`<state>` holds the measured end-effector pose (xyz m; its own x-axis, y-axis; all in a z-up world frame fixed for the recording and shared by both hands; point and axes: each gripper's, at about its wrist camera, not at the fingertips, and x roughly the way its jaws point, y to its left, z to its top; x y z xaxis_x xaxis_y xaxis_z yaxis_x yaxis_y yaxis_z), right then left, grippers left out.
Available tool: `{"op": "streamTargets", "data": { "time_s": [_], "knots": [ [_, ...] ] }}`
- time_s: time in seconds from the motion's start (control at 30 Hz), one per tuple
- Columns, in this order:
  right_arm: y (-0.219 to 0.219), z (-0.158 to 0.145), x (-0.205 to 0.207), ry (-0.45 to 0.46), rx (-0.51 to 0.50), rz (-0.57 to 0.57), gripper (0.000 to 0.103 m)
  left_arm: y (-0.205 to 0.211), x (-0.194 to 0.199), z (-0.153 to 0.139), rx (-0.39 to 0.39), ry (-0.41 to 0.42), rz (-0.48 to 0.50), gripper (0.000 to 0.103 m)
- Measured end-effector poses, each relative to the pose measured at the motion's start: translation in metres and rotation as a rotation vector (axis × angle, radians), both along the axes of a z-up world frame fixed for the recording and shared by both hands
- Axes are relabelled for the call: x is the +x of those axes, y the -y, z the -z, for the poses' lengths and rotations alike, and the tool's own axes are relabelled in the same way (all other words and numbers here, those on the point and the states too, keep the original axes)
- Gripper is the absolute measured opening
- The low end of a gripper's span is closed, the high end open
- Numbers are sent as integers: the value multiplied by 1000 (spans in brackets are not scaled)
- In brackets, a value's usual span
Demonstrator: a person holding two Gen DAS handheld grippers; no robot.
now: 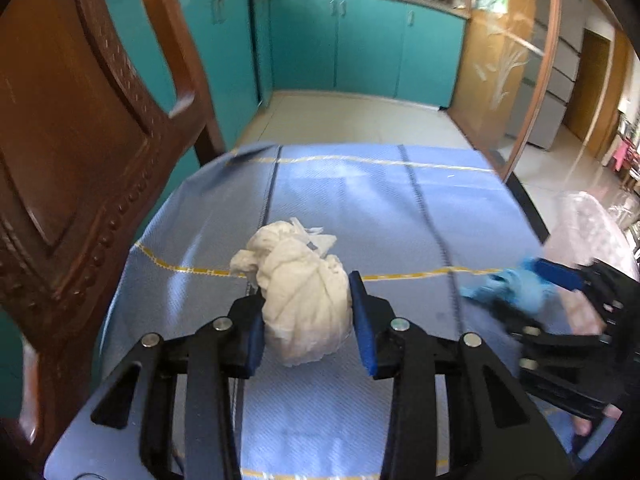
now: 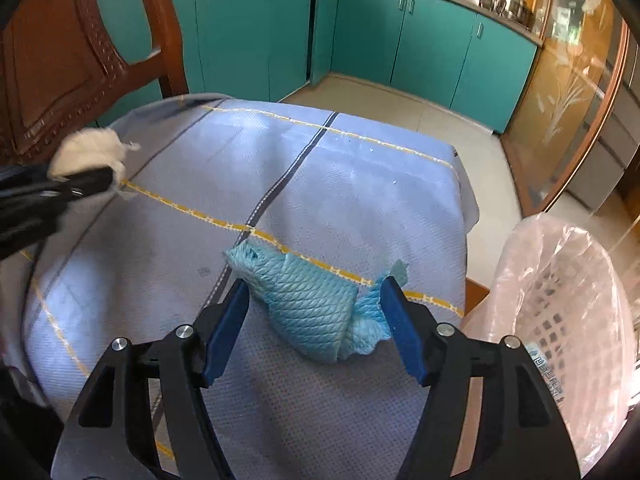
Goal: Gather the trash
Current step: 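Grasp the white tissue with the left tool while the right tool holds the teal cloth, then move tissue and cloth over the basket and open both tools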
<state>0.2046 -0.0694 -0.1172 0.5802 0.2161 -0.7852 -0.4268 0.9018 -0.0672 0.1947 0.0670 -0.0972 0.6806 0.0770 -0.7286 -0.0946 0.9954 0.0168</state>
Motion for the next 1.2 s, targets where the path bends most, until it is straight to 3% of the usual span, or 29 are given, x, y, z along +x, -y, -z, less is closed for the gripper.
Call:
{"op": "streamTargets", "data": {
  "time_s": [0.03,0.13,0.23,0.47,0.67,0.97,1.2],
  "knots": [
    [-1,1,0,-1,-1,-4,67,3,-4,-3,3,8,8,38],
    [-2,2,2,-1,3,-2,43,8,-14,-12,7,30,22,38],
    [2,-5,0,21,32,2,38,10,-22,-19,7,48,29,38],
    [19,-25,-6,44,133,20,37,16,-36,-27,16,77,35,38],
    [40,-58,-24,149,176,62,37,31,-49,-40,40,113,62,38],
    [86,-95,-47,290,165,167,37,69,-74,-70,71,203,131,38],
    [135,-105,-65,357,139,297,37,108,-85,-89,79,264,211,38]
  ]
}}
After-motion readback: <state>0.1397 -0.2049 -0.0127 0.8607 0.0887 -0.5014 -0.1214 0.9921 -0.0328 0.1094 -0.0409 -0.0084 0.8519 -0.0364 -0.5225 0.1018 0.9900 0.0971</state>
